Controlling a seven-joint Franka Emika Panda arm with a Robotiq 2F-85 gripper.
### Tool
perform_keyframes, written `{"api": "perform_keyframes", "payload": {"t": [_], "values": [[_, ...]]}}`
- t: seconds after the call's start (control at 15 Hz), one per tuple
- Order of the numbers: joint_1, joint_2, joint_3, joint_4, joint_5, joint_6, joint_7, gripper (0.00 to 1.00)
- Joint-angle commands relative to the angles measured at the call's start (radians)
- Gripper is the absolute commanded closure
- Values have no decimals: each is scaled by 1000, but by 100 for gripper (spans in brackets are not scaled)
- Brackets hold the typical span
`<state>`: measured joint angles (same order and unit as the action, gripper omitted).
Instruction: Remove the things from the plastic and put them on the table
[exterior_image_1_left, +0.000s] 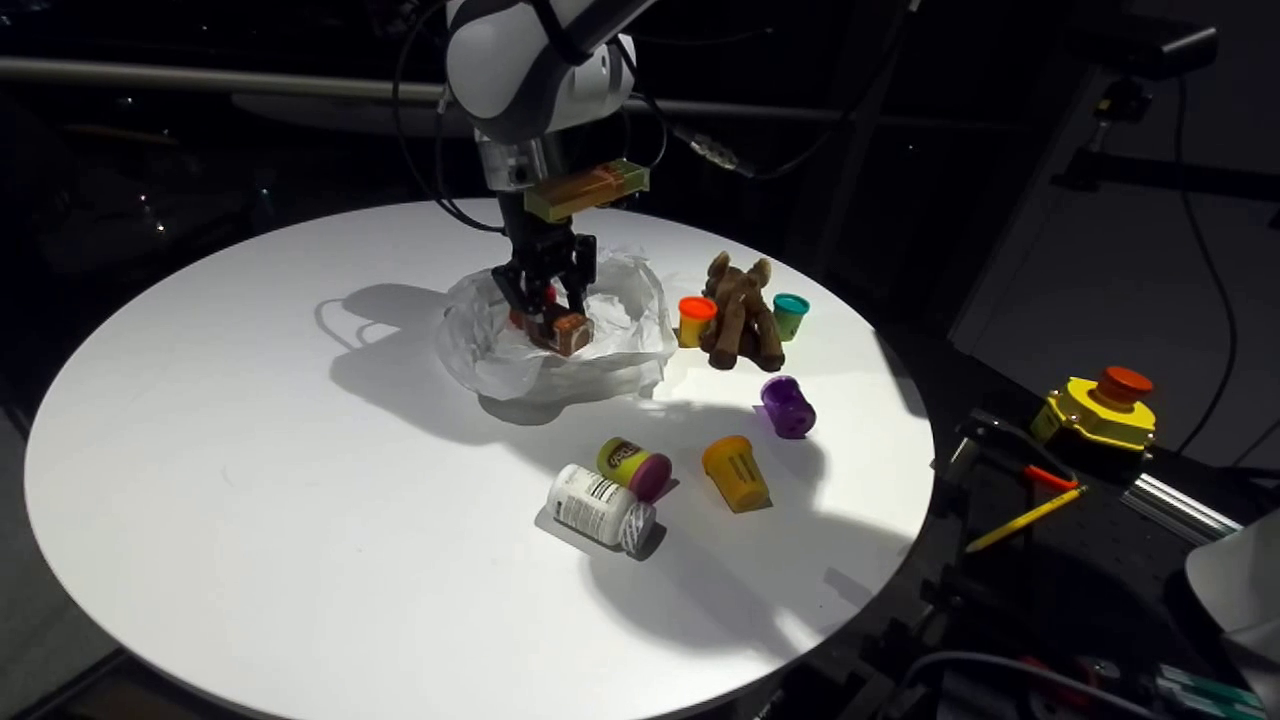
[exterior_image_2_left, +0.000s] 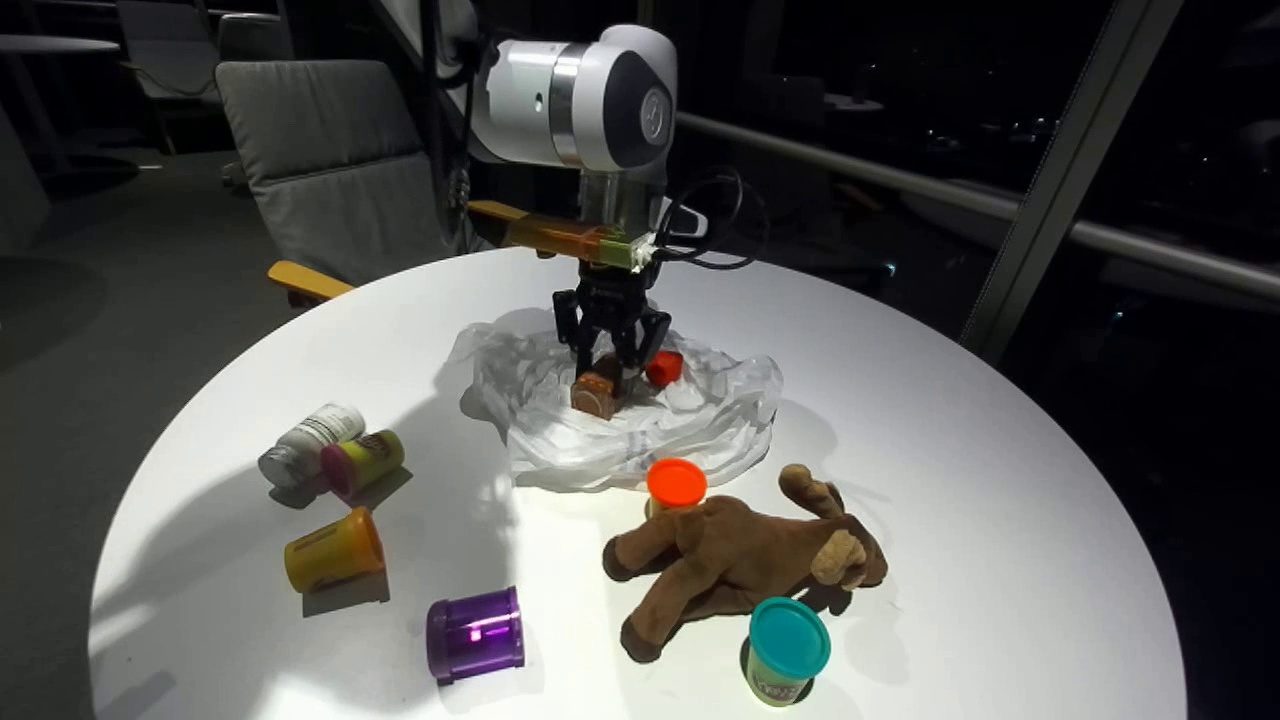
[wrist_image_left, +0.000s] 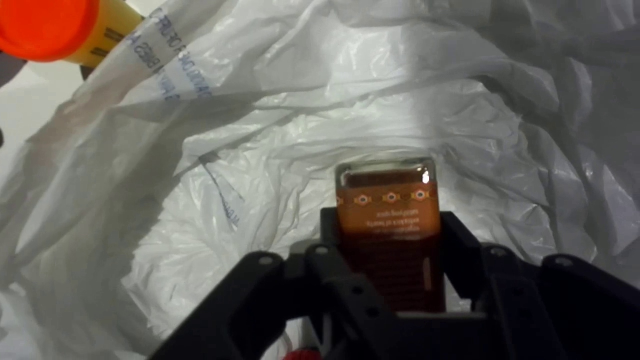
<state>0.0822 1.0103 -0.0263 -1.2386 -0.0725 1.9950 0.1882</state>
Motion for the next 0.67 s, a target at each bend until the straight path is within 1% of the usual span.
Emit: {"api": "perform_keyframes", "payload": {"t": [0.0, 0.33, 0.6], "values": [[-6, -21, 2, 20, 19, -18, -5, 74], [11, -171, 11, -121, 18, 22, 5, 74], [65, -297, 57, -282, 11, 73, -1, 74]]}}
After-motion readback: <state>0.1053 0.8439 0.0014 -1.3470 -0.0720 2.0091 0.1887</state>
